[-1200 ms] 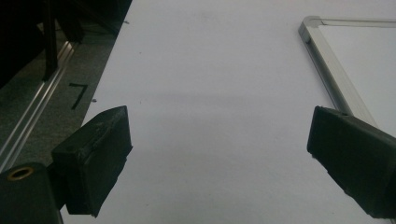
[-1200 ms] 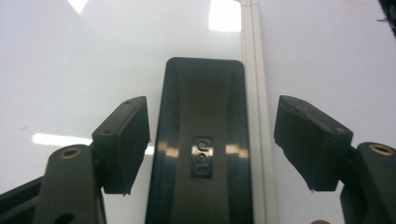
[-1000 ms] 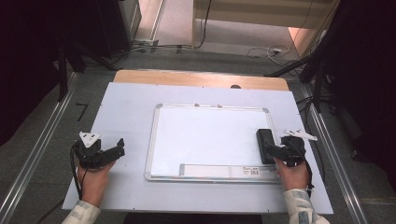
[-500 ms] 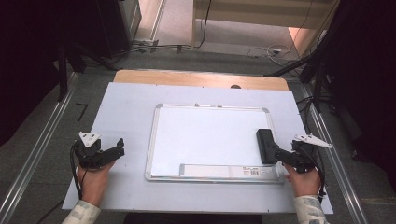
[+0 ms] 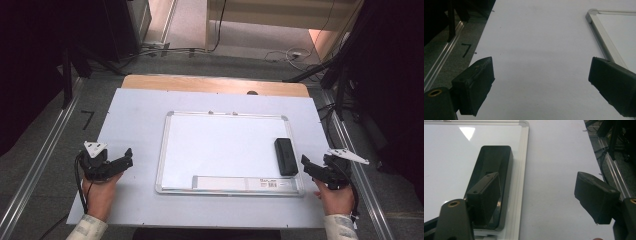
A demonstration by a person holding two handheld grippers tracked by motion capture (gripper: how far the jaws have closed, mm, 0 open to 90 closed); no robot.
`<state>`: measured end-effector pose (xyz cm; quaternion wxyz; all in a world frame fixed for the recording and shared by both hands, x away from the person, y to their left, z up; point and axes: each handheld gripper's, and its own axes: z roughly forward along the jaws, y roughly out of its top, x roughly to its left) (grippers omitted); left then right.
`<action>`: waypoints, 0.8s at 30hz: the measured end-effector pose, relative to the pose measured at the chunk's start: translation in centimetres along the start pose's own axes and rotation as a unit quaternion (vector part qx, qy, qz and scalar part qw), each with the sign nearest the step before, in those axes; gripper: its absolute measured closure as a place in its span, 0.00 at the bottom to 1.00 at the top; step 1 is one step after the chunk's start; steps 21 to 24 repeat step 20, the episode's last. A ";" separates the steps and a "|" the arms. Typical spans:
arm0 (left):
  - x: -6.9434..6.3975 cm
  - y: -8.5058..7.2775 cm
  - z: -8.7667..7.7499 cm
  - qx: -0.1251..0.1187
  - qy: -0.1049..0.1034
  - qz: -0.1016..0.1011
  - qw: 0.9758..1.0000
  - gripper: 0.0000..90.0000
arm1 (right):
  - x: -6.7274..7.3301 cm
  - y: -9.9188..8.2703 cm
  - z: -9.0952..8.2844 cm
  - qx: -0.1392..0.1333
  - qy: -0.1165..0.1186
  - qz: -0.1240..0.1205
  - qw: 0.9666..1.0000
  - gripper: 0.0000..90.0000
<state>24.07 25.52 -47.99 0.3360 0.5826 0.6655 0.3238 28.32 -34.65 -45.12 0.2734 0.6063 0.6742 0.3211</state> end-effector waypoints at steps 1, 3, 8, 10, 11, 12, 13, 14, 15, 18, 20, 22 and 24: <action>0.0 0.0 0.0 0.000 0.000 0.000 1.000 0.08 | -0.1 -0.1 -0.1 0.000 -0.004 0.001 1.000 0.22; 0.1 0.0 0.0 0.000 -0.001 -0.002 1.000 0.08 | -0.5 -0.1 -0.2 -0.001 -0.006 0.002 1.000 0.22; 0.3 0.0 0.0 0.000 -0.001 -0.007 1.000 0.08 | -1.3 -0.4 -0.4 -0.003 -0.013 0.010 1.000 0.22; 0.3 0.0 0.0 0.000 0.000 -0.010 1.000 0.08 | -1.5 -0.5 -0.5 -0.003 -0.019 0.010 1.000 0.22; 0.3 0.0 0.0 -0.001 0.000 -0.011 1.000 0.08 | -1.6 -0.5 -0.5 -0.002 -0.021 0.011 1.000 0.22; 0.3 0.0 0.0 0.000 -0.001 -0.012 1.000 0.08 | -1.8 -0.6 -0.5 -0.001 -0.025 0.010 1.000 0.22; 0.3 0.0 0.0 0.000 -0.001 -0.012 1.000 0.08 | -2.0 -0.7 -0.5 -0.001 -0.028 0.012 1.000 0.22; 0.3 0.0 0.0 -0.001 -0.001 -0.013 1.000 0.08 | -2.2 -0.7 -0.5 0.000 -0.030 0.013 0.999 0.22; 0.3 0.0 0.0 -0.001 -0.002 -0.013 1.000 0.08 | -2.4 -0.8 -0.6 0.001 -0.032 0.017 0.999 0.22; 0.4 0.0 0.0 0.001 -0.002 -0.012 1.000 0.08 | -2.9 -1.0 -0.7 0.003 -0.037 0.024 0.999 0.22; 0.4 0.0 0.0 0.002 -0.002 -0.013 1.000 0.08 | -3.1 -1.0 -0.8 0.001 -0.039 0.028 0.999 0.22; 0.4 0.0 0.0 0.002 -0.002 -0.013 1.000 0.08 | -3.1 -1.0 -0.8 0.001 -0.039 0.028 0.999 0.22; 0.4 0.0 0.0 0.002 -0.002 -0.013 1.000 0.08 | -3.1 -1.0 -0.8 0.001 -0.039 0.028 0.999 0.22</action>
